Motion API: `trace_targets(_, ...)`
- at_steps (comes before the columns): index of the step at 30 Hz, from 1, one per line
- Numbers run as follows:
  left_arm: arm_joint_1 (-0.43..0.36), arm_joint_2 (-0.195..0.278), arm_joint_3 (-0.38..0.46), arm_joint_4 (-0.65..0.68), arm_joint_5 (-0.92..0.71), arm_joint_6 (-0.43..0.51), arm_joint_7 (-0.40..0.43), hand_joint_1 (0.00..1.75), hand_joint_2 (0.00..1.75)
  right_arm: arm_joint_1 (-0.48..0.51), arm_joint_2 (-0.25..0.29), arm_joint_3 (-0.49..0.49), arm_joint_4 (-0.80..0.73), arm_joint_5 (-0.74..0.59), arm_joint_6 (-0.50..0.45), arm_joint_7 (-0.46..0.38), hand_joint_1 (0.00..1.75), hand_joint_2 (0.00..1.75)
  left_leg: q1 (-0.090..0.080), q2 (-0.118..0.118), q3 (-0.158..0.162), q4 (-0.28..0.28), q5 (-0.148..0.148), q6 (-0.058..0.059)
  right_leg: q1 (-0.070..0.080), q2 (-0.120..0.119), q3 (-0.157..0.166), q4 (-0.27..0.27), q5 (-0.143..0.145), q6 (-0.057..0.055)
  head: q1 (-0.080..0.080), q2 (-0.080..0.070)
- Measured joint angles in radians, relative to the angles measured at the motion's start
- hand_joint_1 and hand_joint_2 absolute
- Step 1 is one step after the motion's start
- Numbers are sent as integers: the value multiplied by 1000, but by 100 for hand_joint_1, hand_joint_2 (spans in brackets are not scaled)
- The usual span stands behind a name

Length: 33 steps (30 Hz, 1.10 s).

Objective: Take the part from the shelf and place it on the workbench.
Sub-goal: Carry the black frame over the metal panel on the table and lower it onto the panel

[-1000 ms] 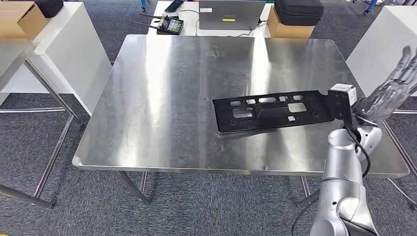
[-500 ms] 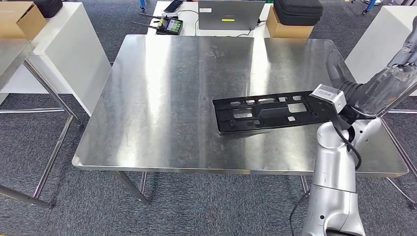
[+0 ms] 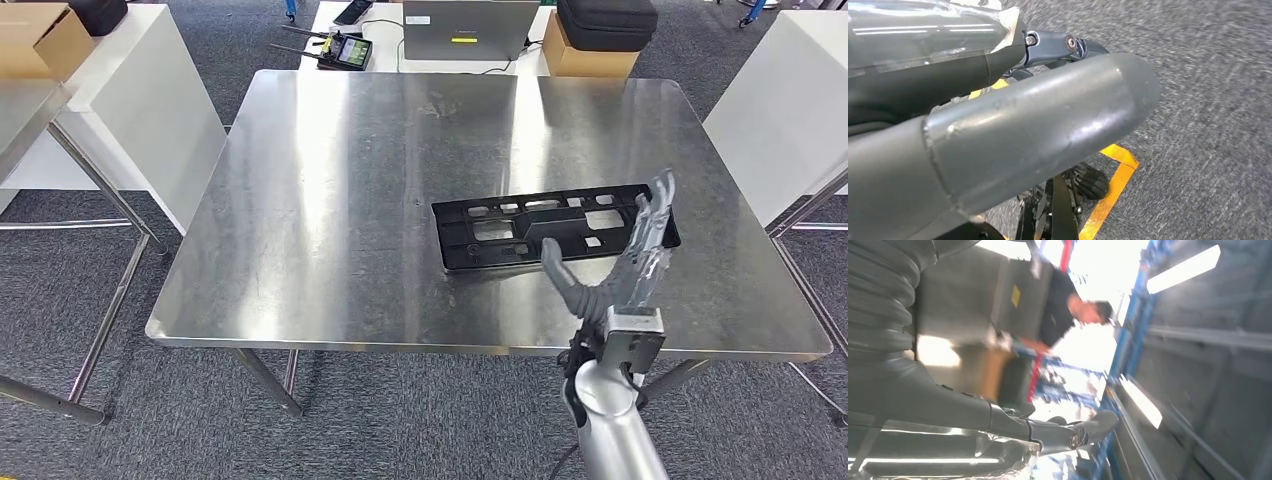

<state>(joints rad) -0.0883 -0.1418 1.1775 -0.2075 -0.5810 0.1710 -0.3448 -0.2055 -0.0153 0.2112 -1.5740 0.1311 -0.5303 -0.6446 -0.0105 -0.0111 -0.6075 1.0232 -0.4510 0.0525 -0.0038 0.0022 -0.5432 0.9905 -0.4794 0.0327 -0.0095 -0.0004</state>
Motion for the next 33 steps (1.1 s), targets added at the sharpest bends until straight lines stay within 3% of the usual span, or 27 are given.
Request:
trace_targets(5,-2,0,7,0,3,7,21,0,0,88,6,40,-1,0,58,33,0,175,-6,0,0,1,-4,7,-7,0,1,0,-1,4,0,0)
trace_targets(9,-3,-2,22,0,14,6,28,0,0,155,14,46,-6,-4,95,48,0,175,-3,2,6,-11,8,22,-8,-1,-3,13,-12,11,0,0)
trace_targets(11,-5,-4,28,0,21,6,30,0,0,172,14,46,-9,-9,109,53,0,175,4,7,9,-20,15,29,-8,-1,-37,93,-63,5,3,0)
trace_targets(13,-7,-6,35,0,31,7,32,0,0,185,14,43,-6,-18,126,59,0,175,5,10,5,-21,18,31,-11,-1,-94,227,-125,1,5,0)
trace_targets(14,-8,-7,39,0,34,7,33,0,0,191,15,40,-4,-23,134,60,0,175,5,10,2,-21,20,30,-13,-1,-112,274,-140,5,5,0)
trace_targets(15,-8,-9,44,0,37,8,34,0,0,195,16,37,-1,-27,139,61,0,175,6,10,-1,-20,22,28,-14,-1,-113,287,-140,12,5,0)
trace_targets(16,-8,-11,48,0,38,9,35,0,0,198,17,34,2,-30,143,61,0,175,7,10,-3,-20,25,25,-16,-1,-92,256,-124,22,5,0)
trace_targets(18,-9,-14,53,0,41,11,35,0,0,199,20,28,7,-33,149,61,0,175,10,9,-9,-17,31,16,-22,-2,-6,109,-77,40,6,0)
trace_targets(20,-10,-17,56,0,47,15,38,0,0,199,26,21,11,-39,157,60,0,175,11,8,-14,-14,38,3,-19,2,48,10,-42,37,6,0)
trace_targets(22,-11,-19,63,0,56,25,44,0,0,198,33,11,20,-48,171,57,0,175,10,6,-18,-12,46,-11,-10,8,44,2,-30,20,7,0)
trace_targets(24,-11,-22,73,0,67,38,50,0,0,194,43,0,35,-54,188,49,0,175,15,5,-25,-5,41,-24,-17,8,36,-1,-23,0,7,0)
trace_targets(25,-10,-23,77,0,72,44,52,0,0,191,49,-4,45,-56,195,44,0,175,18,6,-34,12,20,-30,-21,6,32,-2,-16,-12,6,0)
trace_targets(27,-9,-25,85,0,80,52,56,0,0,187,60,-12,63,-58,204,36,0,175,22,7,-67,101,-65,-40,-22,2,19,-3,0,-31,3,0)
trace_targets(29,-9,-29,93,0,85,57,59,0,0,185,69,-17,78,-55,207,32,0,175,24,8,-100,220,-142,-48,-17,-2,0,-2,14,-39,2,0)
trace_targets(30,-9,-30,96,0,86,59,59,0,0,185,72,-18,84,-53,206,32,0,175,25,8,-99,252,-154,-50,-16,-3,-10,-1,21,-38,2,0)
trace_targets(31,-9,-30,99,0,86,60,59,0,0,185,75,-21,89,-51,205,32,0,175,25,8,-80,248,-147,-50,-15,-3,-19,0,27,-36,2,0)
trace_targets(33,-10,-31,102,0,84,61,59,0,0,185,80,-26,94,-44,197,32,0,175,25,8,9,143,-102,-45,-14,-3,-32,2,38,-31,2,0)
